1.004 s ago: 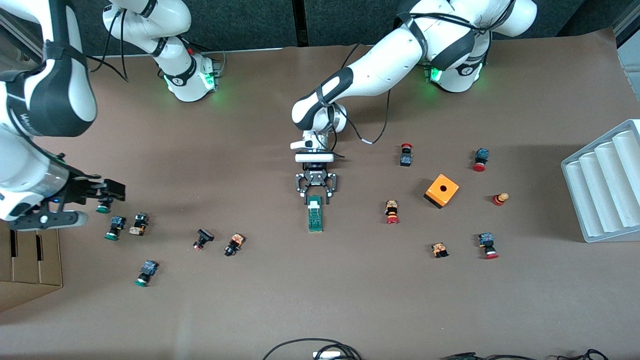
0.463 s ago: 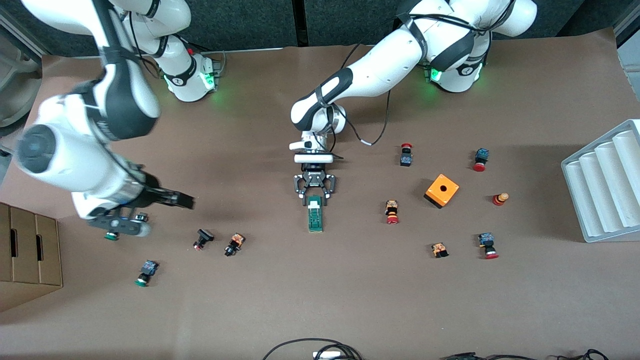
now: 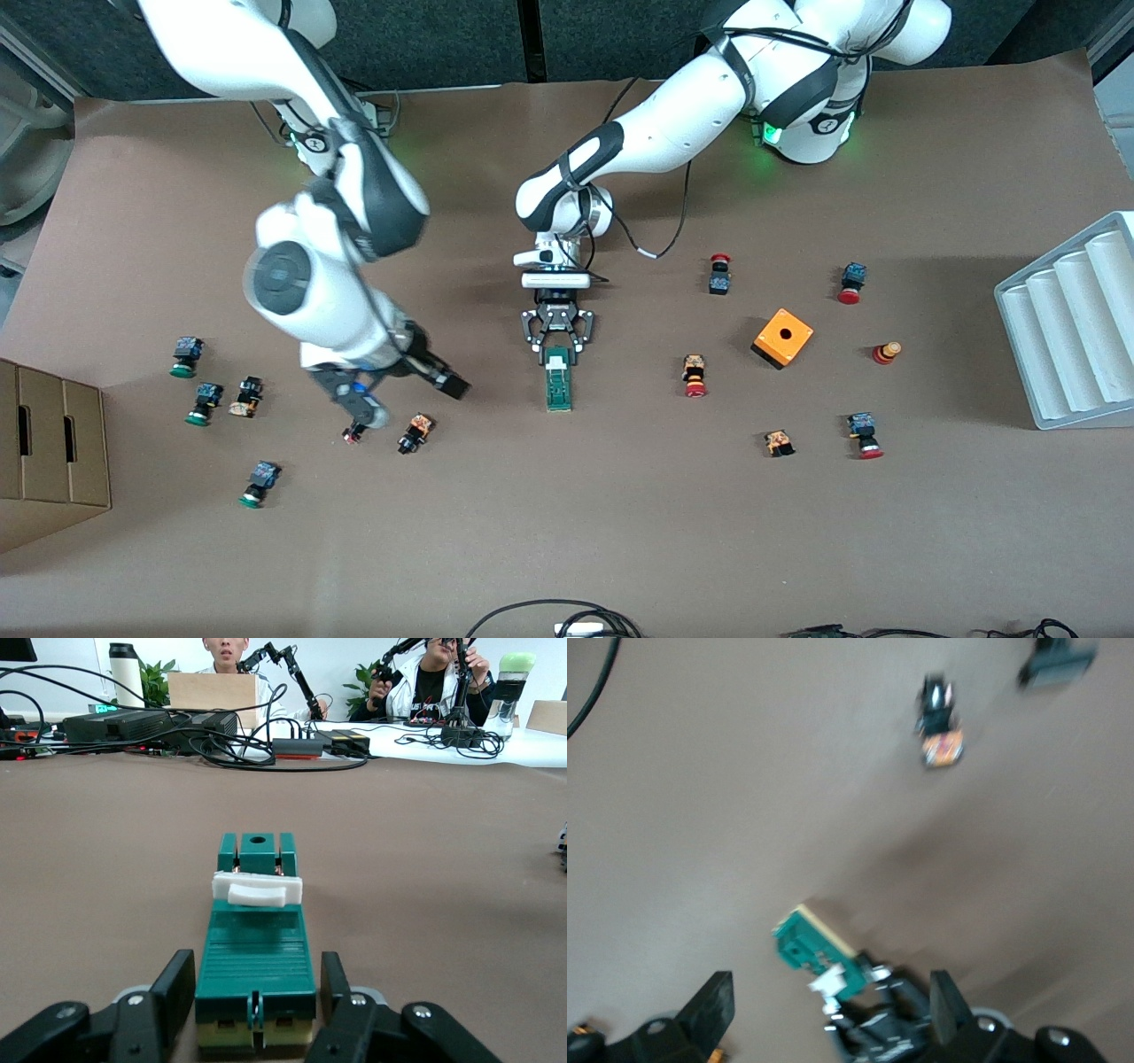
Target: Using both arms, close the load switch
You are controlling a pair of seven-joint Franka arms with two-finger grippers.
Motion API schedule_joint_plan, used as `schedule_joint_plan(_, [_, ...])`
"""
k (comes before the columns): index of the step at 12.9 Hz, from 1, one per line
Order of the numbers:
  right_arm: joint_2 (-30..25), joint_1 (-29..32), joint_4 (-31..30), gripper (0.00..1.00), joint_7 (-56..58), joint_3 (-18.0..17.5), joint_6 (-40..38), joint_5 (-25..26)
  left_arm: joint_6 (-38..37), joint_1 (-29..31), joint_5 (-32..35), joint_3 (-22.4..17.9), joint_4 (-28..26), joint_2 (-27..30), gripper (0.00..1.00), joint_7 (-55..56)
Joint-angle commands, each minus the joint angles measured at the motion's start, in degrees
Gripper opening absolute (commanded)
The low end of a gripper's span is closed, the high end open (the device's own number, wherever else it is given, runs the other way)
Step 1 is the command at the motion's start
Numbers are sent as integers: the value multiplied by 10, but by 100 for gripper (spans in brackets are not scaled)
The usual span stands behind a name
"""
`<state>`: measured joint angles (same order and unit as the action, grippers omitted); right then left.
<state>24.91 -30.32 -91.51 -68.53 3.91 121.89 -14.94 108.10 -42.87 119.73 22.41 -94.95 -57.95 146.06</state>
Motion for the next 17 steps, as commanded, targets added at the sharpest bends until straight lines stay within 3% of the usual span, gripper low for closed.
schedule_joint_plan(1, [34, -31, 24, 100, -126, 7, 39, -53, -9, -12, 10, -6, 13, -15, 65, 6])
schedule_joint_plan(3, [43, -56, 24, 99, -195, 8, 48, -76, -9, -12, 10, -6, 13, -15, 65, 6])
schedule_joint_plan(7, [89, -104, 24, 96, -316, 10, 108, -75, -9, -12, 11, -6, 13, -16, 65, 7])
schedule_joint_plan(11, [125, -123, 8, 85, -333, 15, 158, -72, -23, -30, 9, -14, 13, -22, 65, 12])
schedule_joint_plan(17, [125, -143, -42, 73, -345, 14, 204, -72, -27, -30, 9, -15, 13, -23, 65, 13])
